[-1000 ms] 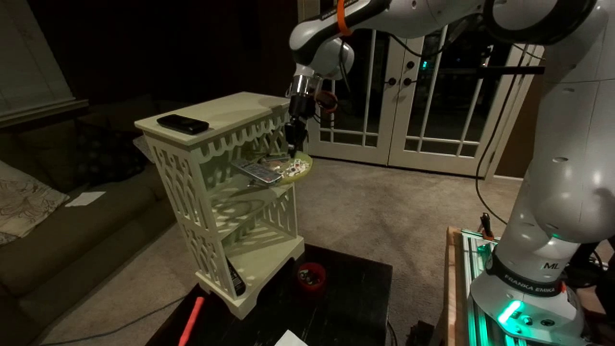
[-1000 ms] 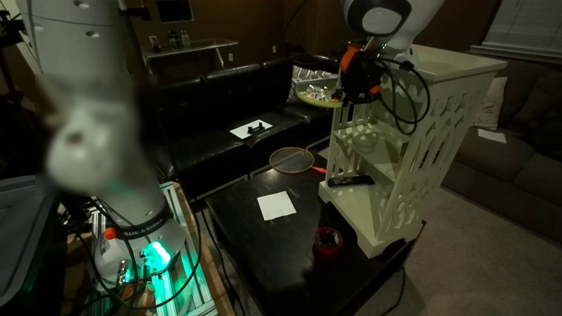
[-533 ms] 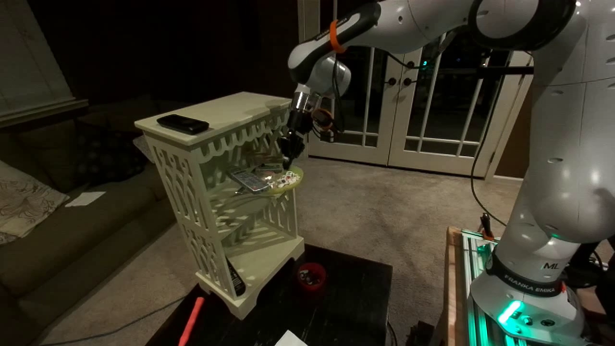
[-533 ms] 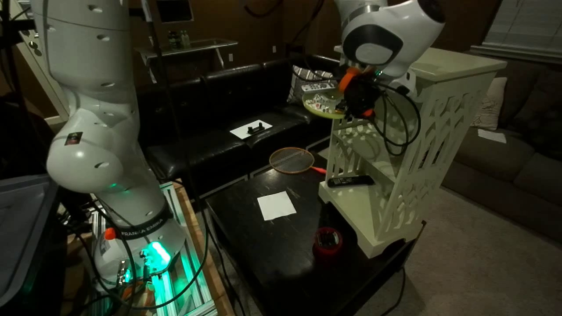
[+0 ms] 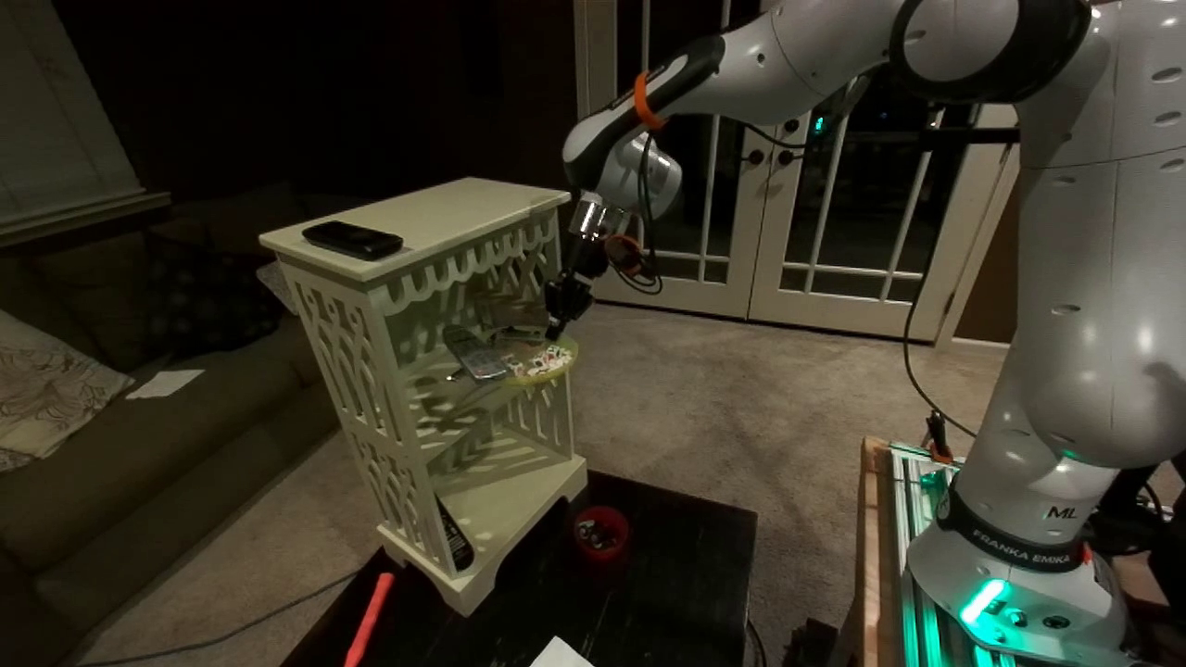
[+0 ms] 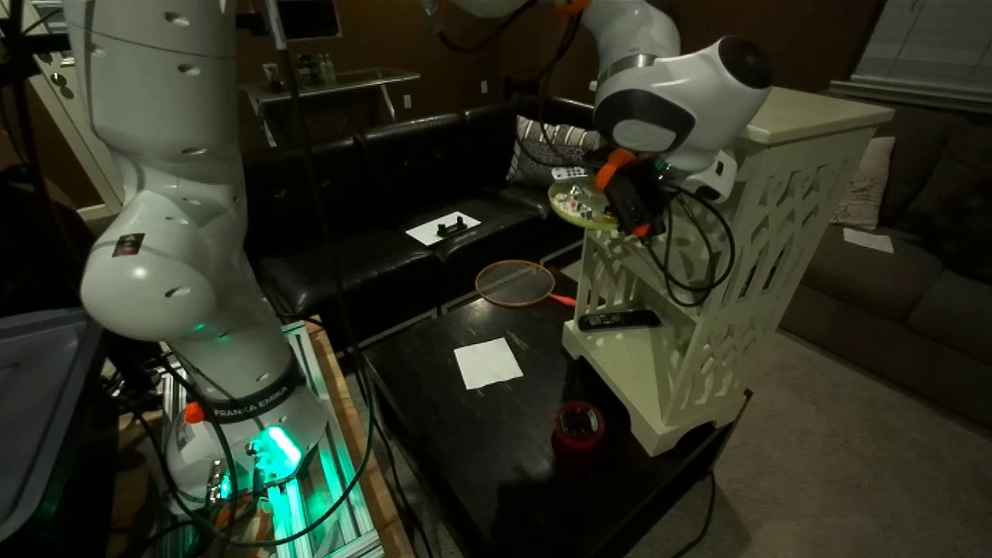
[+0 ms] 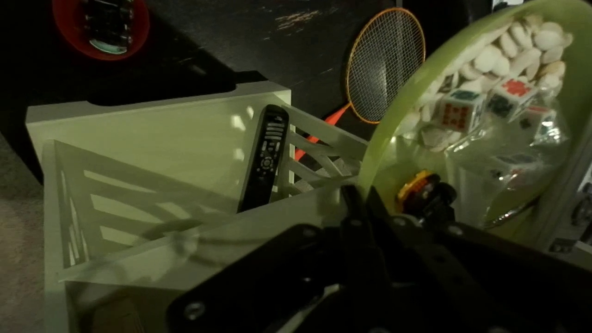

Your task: Move the yellow plate to the second shelf

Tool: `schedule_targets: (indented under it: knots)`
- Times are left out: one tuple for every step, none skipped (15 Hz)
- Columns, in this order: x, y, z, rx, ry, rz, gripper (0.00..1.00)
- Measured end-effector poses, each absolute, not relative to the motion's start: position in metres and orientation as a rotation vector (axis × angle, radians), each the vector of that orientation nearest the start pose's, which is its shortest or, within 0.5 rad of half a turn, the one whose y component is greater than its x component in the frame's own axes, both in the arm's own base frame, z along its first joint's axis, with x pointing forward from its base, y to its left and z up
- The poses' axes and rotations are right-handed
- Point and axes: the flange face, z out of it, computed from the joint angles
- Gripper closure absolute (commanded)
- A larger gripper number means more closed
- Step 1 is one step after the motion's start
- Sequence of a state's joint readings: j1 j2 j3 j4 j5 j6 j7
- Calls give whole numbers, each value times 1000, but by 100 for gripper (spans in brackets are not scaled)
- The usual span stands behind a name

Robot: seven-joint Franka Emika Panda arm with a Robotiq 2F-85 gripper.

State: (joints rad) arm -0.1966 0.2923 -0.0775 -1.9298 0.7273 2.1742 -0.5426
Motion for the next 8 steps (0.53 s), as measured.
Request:
schedule_targets:
  knots:
    - [597, -141, 337, -2590, 243, -252, 99]
    - [597, -142, 333, -2590, 271, -251, 99]
    - [596, -143, 330, -2592, 300, -250, 99]
    - [595, -144, 328, -2595, 334, -252, 99]
    - [594, -144, 325, -2595, 368, -251, 99]
    - [594, -145, 324, -2593, 402, -250, 99]
    - [594, -145, 324, -2588, 439, -248, 99]
    - [594, -145, 324, -2582, 477, -244, 99]
